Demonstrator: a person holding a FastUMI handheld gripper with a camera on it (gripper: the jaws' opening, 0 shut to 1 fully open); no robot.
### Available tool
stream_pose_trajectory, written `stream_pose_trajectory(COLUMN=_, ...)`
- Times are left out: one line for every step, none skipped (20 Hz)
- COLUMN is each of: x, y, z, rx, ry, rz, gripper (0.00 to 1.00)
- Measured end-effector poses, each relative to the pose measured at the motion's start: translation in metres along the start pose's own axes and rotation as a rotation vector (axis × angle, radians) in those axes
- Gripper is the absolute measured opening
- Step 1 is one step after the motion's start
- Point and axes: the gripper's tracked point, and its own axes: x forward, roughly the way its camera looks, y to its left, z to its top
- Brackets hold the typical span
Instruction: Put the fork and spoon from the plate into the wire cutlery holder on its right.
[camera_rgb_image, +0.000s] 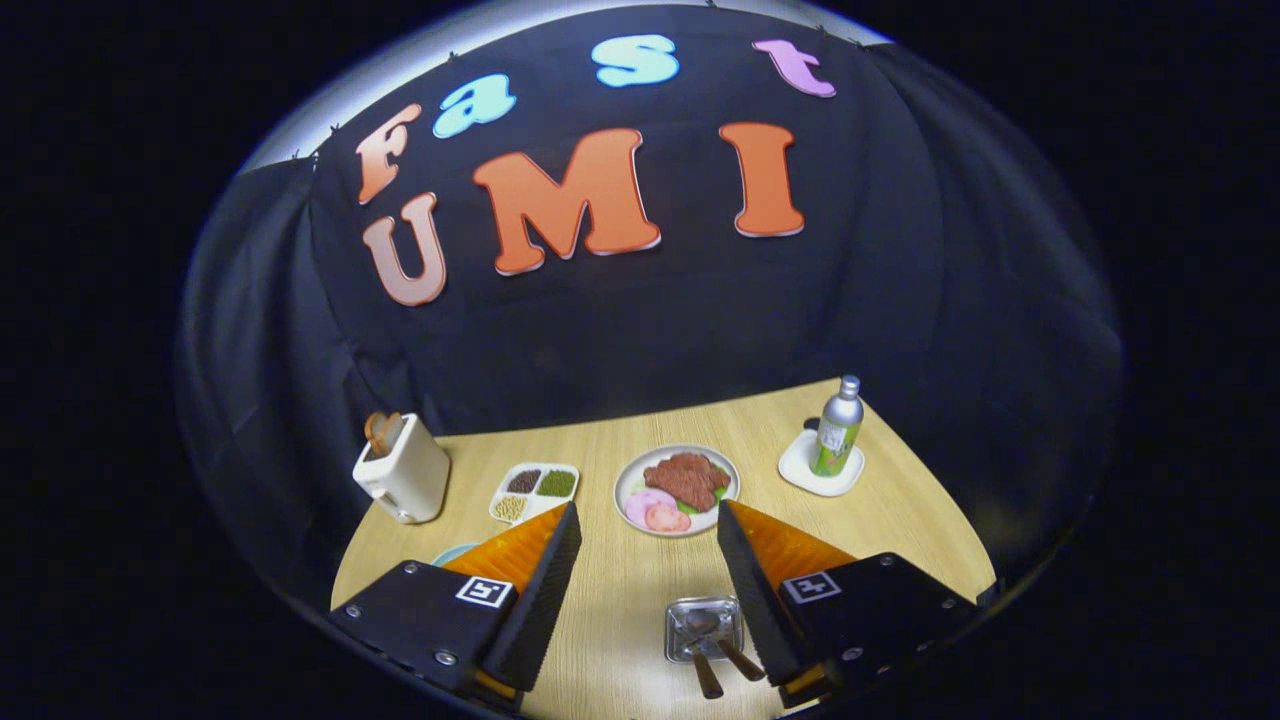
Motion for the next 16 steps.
stream_pose_trajectory(x=-0.003, y=0.004, z=0.011, rx=-0.012, ry=-0.044, rz=0.005, gripper=0.84)
stream_pose_trajectory(x=-0.006, y=0.009, z=0.023, rx=-0.028, ry=-0.086, rz=0.010, gripper=0.85)
stream_pose_trajectory(x=-0.011, y=0.013, z=0.035, rx=-0.045, ry=-0.129, rz=0.014, gripper=0.86)
stream_pose_trajectory(x=-0.016, y=0.017, z=0.048, rx=-0.061, ry=-0.174, rz=0.014, gripper=0.88)
stream_pose_trajectory(x=-0.022, y=0.022, z=0.061, rx=-0.073, ry=-0.218, rz=0.017, gripper=0.89)
stream_pose_trajectory(x=-0.028, y=0.027, z=0.074, rx=-0.082, ry=-0.264, rz=0.018, gripper=0.90)
stream_pose_trajectory(x=-0.034, y=0.032, z=0.085, rx=-0.090, ry=-0.309, rz=0.020, gripper=0.91)
stream_pose_trajectory(x=-0.040, y=0.036, z=0.097, rx=-0.096, ry=-0.352, rz=0.021, gripper=0.91)
stream_pose_trajectory(x=-0.045, y=0.038, z=0.105, rx=-0.101, ry=-0.386, rz=0.018, gripper=0.91)
stream_pose_trajectory(x=-0.050, y=0.040, z=0.112, rx=-0.108, ry=-0.412, rz=0.014, gripper=0.91)
stream_pose_trajectory(x=-0.054, y=0.040, z=0.115, rx=-0.114, ry=-0.425, rz=0.008, gripper=0.91)
stream_pose_trajectory(x=-0.055, y=0.043, z=0.117, rx=-0.115, ry=-0.428, rz=0.009, gripper=0.91)
stream_pose_trajectory(x=-0.056, y=0.046, z=0.117, rx=-0.112, ry=-0.427, rz=0.015, gripper=0.91)
stream_pose_trajectory(x=-0.057, y=0.048, z=0.117, rx=-0.107, ry=-0.424, rz=0.023, gripper=0.91)
stream_pose_trajectory(x=-0.058, y=0.049, z=0.116, rx=-0.104, ry=-0.420, rz=0.029, gripper=0.91)
stream_pose_trajectory(x=-0.060, y=0.051, z=0.116, rx=-0.103, ry=-0.420, rz=0.032, gripper=0.91)
